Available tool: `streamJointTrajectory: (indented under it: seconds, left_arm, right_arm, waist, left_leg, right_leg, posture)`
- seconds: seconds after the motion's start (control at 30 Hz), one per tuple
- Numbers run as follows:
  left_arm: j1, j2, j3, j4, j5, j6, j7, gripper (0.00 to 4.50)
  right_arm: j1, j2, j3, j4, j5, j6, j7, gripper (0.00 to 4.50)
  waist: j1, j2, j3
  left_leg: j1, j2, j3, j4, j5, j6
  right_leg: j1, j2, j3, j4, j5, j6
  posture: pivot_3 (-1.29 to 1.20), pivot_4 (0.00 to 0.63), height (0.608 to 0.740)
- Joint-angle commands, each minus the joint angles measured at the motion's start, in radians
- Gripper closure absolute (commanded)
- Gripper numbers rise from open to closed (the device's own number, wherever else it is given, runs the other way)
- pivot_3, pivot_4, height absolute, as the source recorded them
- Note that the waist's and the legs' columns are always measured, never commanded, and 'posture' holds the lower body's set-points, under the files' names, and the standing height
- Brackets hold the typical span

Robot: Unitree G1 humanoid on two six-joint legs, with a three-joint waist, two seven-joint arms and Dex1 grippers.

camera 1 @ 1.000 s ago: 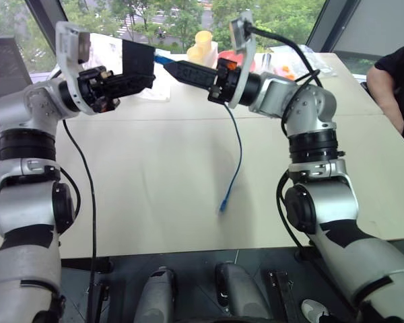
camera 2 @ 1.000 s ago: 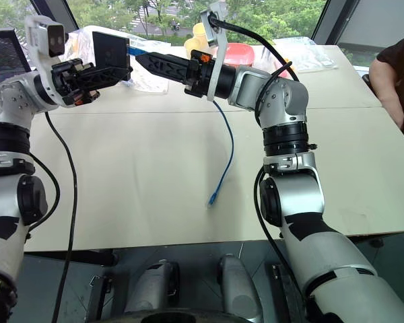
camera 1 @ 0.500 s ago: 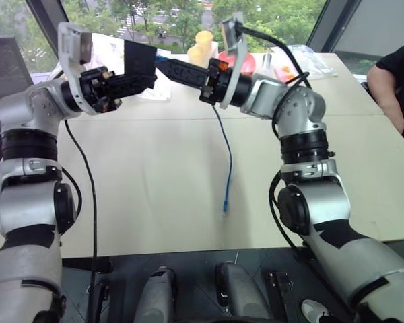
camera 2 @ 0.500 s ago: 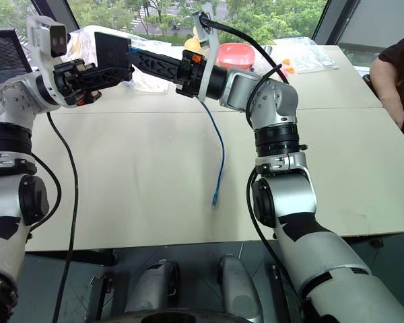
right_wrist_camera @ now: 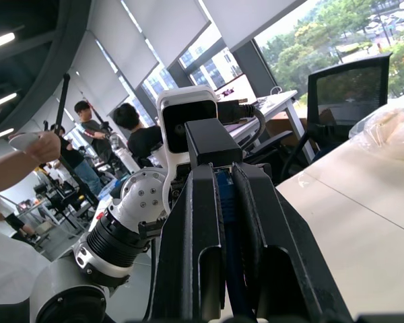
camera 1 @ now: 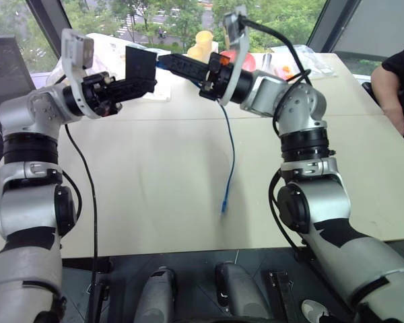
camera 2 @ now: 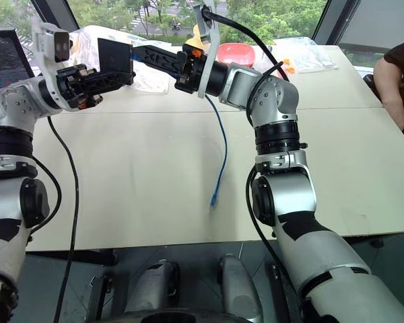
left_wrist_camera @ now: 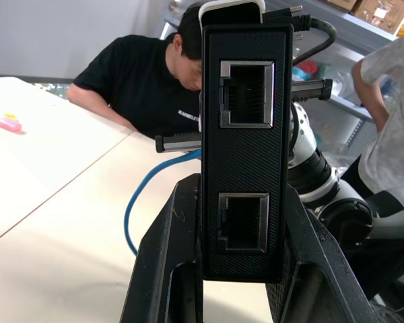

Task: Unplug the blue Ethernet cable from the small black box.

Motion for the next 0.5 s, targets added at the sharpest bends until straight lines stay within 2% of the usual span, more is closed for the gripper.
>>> streamJointTrajectory:
  seconds: [0.03, 0.27, 0.5]
  left_arm:
    - [-0.023, 0.006, 0.024, -0.035, -0.020, -0.011, -0.004, 3.96]
    - [-0.027, 0.012, 0.028, -0.035, -0.021, -0.009, -0.003, 3.96]
    - [-0.047, 0.042, 0.047, -0.003, -0.018, -0.024, 0.007, 3.96]
  right_arm:
    - [-0.008, -0.003, 0.021, -0.033, -0.005, -0.001, 0.015, 4.45]
    - [0.004, -0.019, 0.039, -0.041, -0.016, -0.004, 0.029, 4.45]
    - [0.049, -0.090, 0.018, -0.077, 0.002, 0.038, 0.032, 4.45]
  waist:
    - [0.000, 0.000, 0.000]
    - [0.000, 0.000, 0.000]
    - [0.000, 0.000, 0.000]
  left_leg:
    - [0.000, 0.000, 0.000, 0.000, 0.000, 0.000]
    - [0.000, 0.000, 0.000, 0.000, 0.000, 0.000]
    - [0.000, 0.000, 0.000, 0.000, 0.000, 0.000]
  right_leg:
    - [0.000, 0.000, 0.000, 0.000, 0.000, 0.000]
    - [0.000, 0.000, 0.000, 0.000, 0.000, 0.000]
    - [0.000, 0.000, 0.000, 0.000, 0.000, 0.000]
  posture:
    - [0.00, 0.150, 0.740]
    - [0.00, 0.150, 0.740]
    - [0.00, 0.150, 0.740]
